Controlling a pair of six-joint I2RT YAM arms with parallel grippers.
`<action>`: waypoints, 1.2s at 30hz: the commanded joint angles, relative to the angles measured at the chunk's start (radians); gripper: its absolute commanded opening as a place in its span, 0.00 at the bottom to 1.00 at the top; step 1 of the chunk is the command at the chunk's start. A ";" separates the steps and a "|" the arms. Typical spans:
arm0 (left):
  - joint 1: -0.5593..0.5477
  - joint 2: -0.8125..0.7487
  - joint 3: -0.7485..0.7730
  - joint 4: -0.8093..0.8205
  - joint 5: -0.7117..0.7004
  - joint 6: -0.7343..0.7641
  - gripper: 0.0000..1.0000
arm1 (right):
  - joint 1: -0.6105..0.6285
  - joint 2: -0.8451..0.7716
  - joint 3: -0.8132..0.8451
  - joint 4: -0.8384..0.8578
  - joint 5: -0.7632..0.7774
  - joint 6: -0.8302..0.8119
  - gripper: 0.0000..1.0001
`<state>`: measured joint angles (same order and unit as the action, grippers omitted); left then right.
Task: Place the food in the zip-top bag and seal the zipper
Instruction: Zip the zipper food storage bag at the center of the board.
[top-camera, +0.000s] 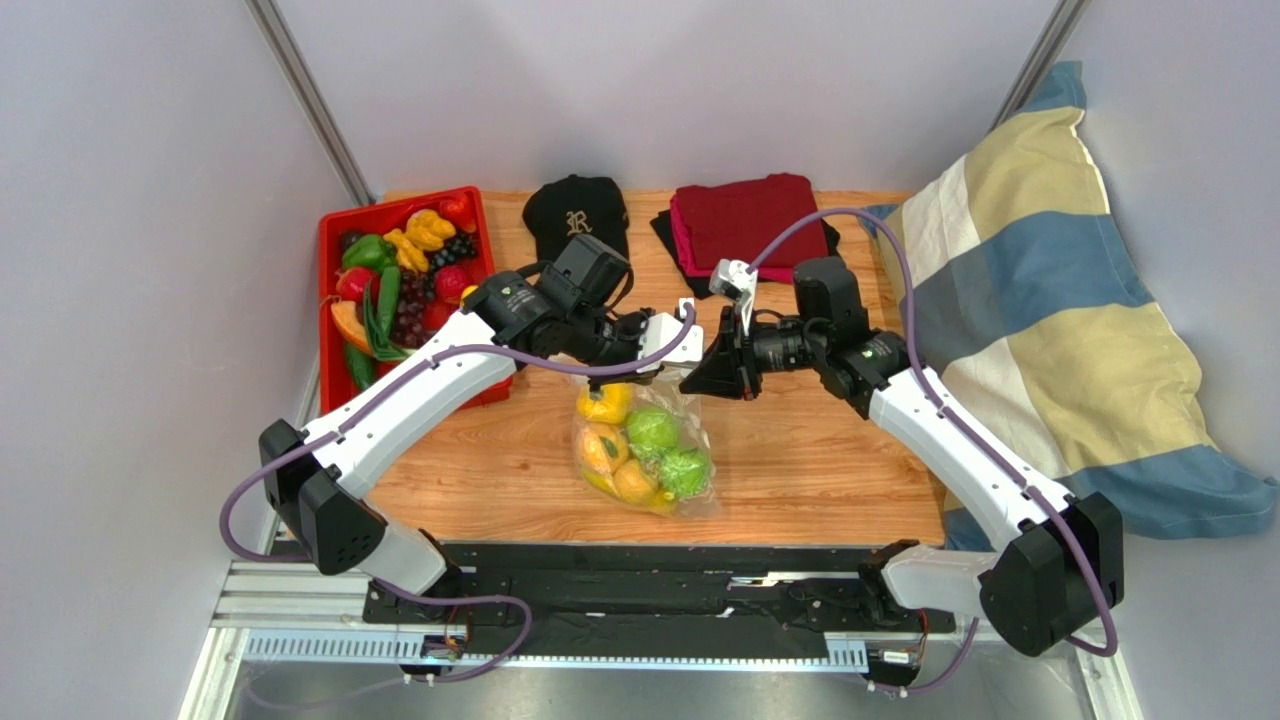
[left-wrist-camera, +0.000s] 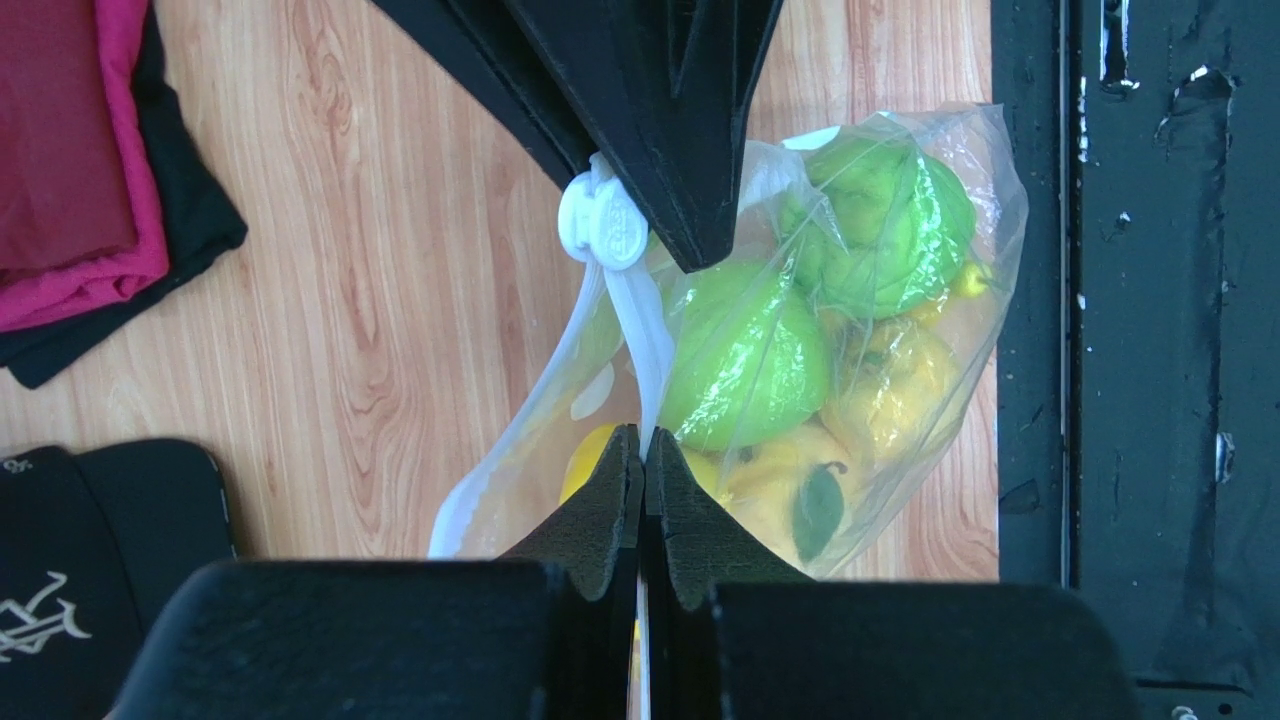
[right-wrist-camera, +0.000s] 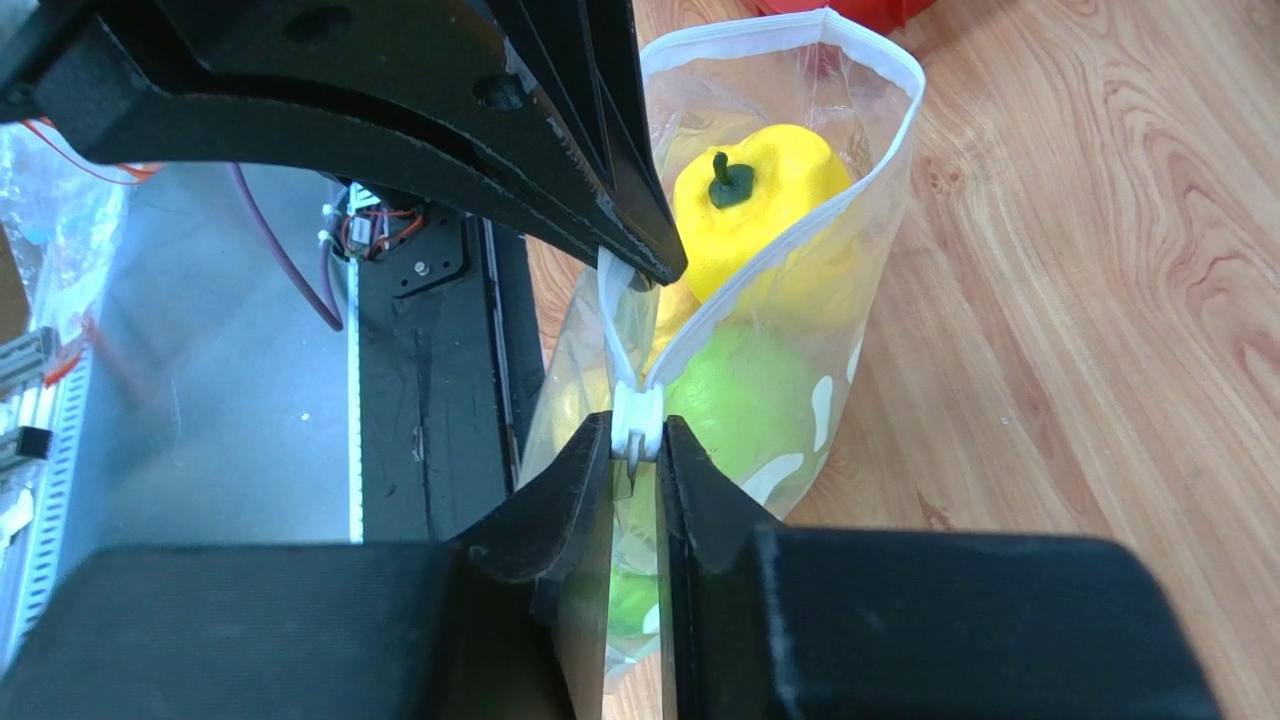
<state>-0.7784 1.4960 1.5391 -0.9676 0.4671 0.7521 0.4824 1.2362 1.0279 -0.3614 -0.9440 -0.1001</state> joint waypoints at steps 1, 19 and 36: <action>-0.004 -0.051 -0.007 0.050 0.018 -0.016 0.00 | 0.005 -0.020 -0.002 0.012 0.017 -0.023 0.00; 0.024 -0.177 -0.100 0.271 0.263 -0.203 0.61 | 0.016 -0.098 -0.011 0.039 0.017 -0.318 0.00; 0.024 -0.074 -0.073 0.360 0.323 -0.284 0.39 | 0.081 -0.142 -0.026 -0.008 0.063 -0.484 0.00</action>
<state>-0.7567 1.4292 1.4300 -0.6533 0.7300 0.4736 0.5514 1.1107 0.9951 -0.3794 -0.8837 -0.5266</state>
